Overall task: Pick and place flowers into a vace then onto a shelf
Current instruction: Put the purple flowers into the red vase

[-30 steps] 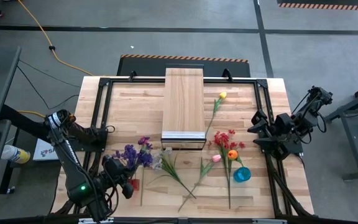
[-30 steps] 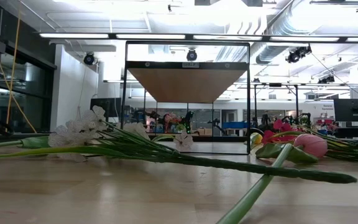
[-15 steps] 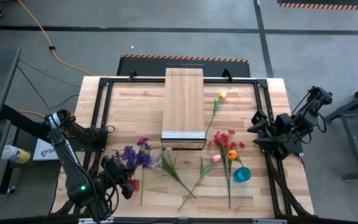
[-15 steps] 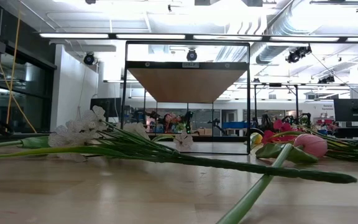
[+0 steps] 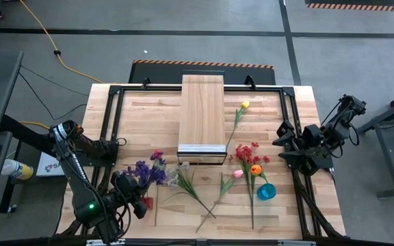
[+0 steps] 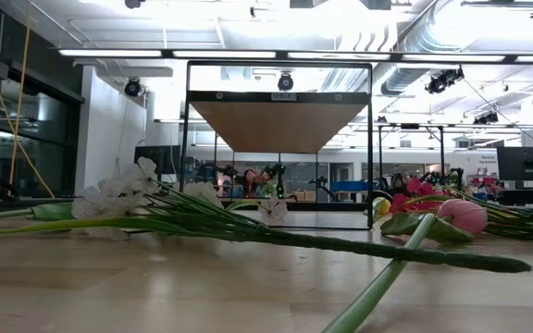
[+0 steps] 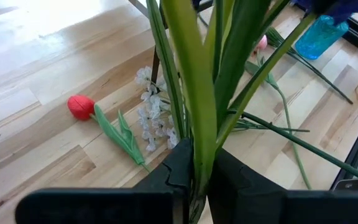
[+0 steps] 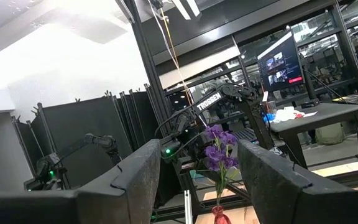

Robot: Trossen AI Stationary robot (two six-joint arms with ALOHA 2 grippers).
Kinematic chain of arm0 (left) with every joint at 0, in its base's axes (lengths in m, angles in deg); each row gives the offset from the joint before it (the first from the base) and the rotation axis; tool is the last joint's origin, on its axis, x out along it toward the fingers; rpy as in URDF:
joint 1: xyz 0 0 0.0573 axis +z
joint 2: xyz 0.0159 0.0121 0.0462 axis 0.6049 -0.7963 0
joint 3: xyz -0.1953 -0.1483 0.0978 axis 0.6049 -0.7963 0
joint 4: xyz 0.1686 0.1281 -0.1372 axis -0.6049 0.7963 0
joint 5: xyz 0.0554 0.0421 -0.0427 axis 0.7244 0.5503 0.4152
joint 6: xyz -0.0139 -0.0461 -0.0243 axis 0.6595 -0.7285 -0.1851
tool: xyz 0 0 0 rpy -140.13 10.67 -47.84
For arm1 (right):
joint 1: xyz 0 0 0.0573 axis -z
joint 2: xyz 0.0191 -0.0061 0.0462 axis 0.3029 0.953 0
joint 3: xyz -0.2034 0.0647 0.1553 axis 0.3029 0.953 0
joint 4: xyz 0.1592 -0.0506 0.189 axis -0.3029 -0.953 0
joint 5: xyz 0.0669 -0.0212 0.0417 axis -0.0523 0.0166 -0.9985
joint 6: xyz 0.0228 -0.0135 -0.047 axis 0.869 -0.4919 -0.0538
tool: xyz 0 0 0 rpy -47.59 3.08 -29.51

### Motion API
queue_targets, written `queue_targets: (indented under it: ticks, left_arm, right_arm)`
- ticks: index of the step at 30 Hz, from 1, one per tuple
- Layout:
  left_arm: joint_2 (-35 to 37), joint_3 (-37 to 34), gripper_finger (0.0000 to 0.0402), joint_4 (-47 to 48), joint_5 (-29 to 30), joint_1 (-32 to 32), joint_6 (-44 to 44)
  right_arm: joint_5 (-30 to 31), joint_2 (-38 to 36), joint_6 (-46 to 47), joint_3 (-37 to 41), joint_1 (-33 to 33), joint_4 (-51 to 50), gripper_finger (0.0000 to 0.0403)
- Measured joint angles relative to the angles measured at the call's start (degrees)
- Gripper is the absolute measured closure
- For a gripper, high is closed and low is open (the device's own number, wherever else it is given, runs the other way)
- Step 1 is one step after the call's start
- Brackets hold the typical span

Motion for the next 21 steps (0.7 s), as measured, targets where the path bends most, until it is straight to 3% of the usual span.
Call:
queue_targets:
  ticks: [21]
  left_arm:
    - [0.0,0.0,0.0332,-0.02,0.02,0.0,0.0]
  right_arm:
    - [0.0,0.0,-0.03,0.02,0.0,-0.45,0.0194]
